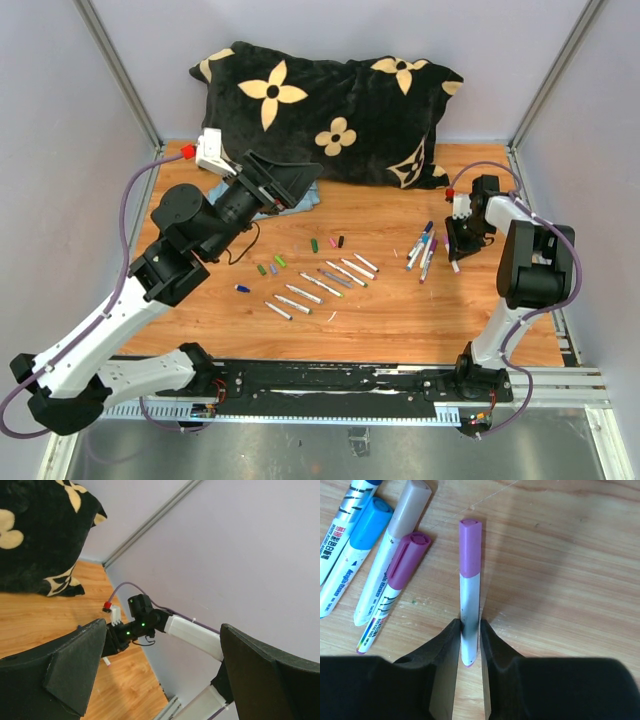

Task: Open the pen caps
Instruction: Pick up the pen from the center of the board.

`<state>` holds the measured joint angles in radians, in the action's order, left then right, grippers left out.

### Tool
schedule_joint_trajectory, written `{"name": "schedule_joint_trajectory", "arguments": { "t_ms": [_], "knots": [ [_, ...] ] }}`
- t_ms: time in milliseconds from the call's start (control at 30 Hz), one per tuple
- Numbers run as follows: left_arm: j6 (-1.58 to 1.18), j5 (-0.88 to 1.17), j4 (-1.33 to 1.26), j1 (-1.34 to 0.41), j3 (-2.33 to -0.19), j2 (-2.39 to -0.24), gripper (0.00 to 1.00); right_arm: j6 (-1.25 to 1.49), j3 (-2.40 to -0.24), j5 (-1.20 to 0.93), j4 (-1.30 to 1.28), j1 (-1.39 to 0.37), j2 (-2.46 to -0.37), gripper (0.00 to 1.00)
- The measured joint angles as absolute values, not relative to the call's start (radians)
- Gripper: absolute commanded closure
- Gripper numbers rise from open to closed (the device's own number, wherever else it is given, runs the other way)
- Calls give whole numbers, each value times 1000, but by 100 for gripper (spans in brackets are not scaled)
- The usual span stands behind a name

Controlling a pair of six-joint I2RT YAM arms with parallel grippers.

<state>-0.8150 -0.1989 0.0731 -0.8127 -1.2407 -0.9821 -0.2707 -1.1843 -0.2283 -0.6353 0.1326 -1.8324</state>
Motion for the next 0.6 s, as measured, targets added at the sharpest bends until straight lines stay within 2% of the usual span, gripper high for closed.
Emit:
{"name": "schedule_joint_trajectory", "arguments": {
  "t_ms": [133, 267, 600],
  "knots": [
    [-751, -199, 19, -813, -1134, -928, 1, -275, -1193, -210, -643, 123, -1839, 86],
    [-671, -216, -16, -813, -927, -830, 1, -282, -1196, -198, -648, 121, -1840, 94],
    [-607, -180, -154, -813, -538, -801, 1, -293, -1198, -204, -651, 121, -1838, 99]
  ]
}}
